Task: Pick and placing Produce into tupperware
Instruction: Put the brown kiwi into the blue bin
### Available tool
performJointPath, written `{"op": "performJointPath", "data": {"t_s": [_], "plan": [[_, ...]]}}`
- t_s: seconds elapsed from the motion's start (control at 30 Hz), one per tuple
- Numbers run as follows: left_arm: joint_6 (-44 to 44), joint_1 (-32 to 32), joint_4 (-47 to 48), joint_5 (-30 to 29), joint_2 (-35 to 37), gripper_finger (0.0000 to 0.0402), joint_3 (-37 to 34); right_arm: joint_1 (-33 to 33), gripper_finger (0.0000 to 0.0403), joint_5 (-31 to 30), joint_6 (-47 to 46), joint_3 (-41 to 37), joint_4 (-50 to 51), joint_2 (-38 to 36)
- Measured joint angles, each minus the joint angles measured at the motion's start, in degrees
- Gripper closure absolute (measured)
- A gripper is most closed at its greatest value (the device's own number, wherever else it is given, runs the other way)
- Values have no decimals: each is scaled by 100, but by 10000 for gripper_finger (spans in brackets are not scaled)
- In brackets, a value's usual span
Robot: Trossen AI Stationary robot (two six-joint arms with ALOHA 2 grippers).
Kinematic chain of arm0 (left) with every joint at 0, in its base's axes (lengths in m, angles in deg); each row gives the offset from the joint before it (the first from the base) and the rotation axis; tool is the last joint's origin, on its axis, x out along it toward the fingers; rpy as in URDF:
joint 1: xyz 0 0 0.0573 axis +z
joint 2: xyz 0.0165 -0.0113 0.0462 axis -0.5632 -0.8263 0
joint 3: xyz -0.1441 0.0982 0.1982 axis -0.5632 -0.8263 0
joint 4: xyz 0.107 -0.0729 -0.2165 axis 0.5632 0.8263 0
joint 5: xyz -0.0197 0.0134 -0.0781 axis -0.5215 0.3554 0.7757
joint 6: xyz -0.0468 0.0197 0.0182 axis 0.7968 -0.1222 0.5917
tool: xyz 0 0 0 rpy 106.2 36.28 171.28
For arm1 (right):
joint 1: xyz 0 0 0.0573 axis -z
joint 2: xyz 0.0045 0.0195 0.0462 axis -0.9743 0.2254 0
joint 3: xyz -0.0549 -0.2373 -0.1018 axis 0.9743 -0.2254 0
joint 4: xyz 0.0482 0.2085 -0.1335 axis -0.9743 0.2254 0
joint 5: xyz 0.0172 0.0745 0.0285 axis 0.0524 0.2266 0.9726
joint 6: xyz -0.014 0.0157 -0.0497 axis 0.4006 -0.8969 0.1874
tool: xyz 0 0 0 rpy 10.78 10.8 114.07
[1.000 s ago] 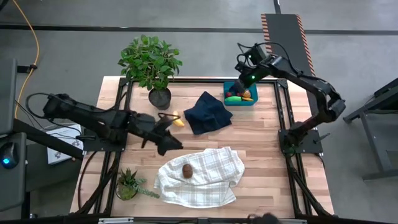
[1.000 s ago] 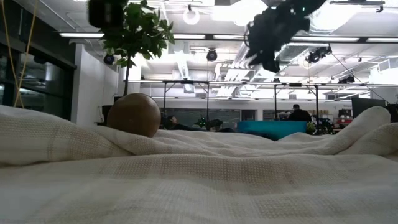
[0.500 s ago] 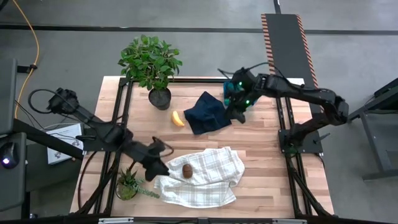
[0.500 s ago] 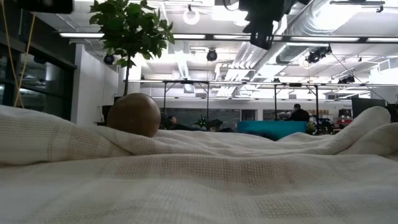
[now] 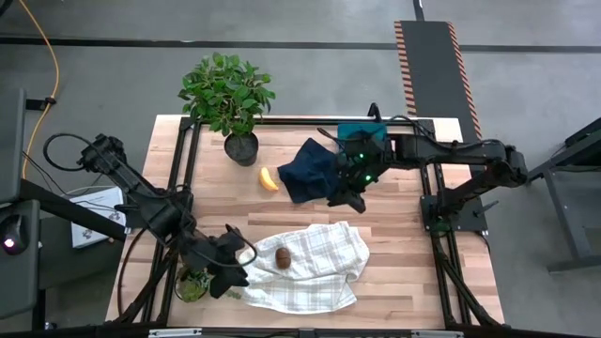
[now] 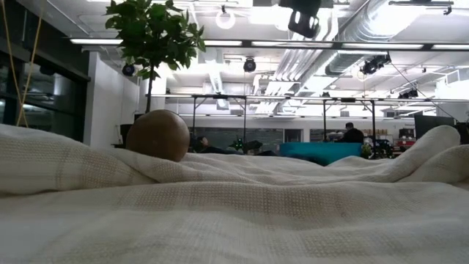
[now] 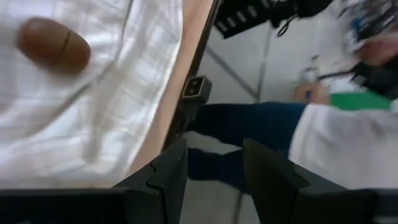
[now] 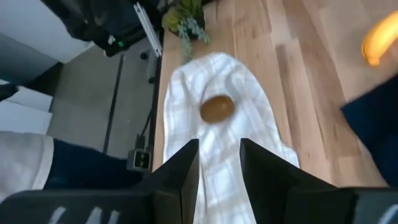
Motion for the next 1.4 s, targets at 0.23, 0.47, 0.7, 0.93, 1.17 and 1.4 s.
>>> {"op": "performJointPath", "data": {"t_s": [0.23,0.47,0.7,0.93,1.17,1.4], "plan": [[-1605,-4,2691,-870,-1035,259,2417,-349,295,-567,-174,0,-237,0],[-2680,75,3955,-1452,-1793,259,3292,-518,295,-596,-239,0,-217,2],[-2921,358,4118,-1041,-2006,233,2931,-655,295,-816,-182,0,-112,-4],[-2885,828,3781,-686,-2007,112,2578,-848,295,-976,-112,0,221,-199],[-2927,1244,2827,-577,-2002,21,2214,-1215,295,-1464,-344,0,459,-540],[-2910,1414,2387,-500,-2002,3,1565,-1637,295,-1987,-541,0,605,-834]]}}
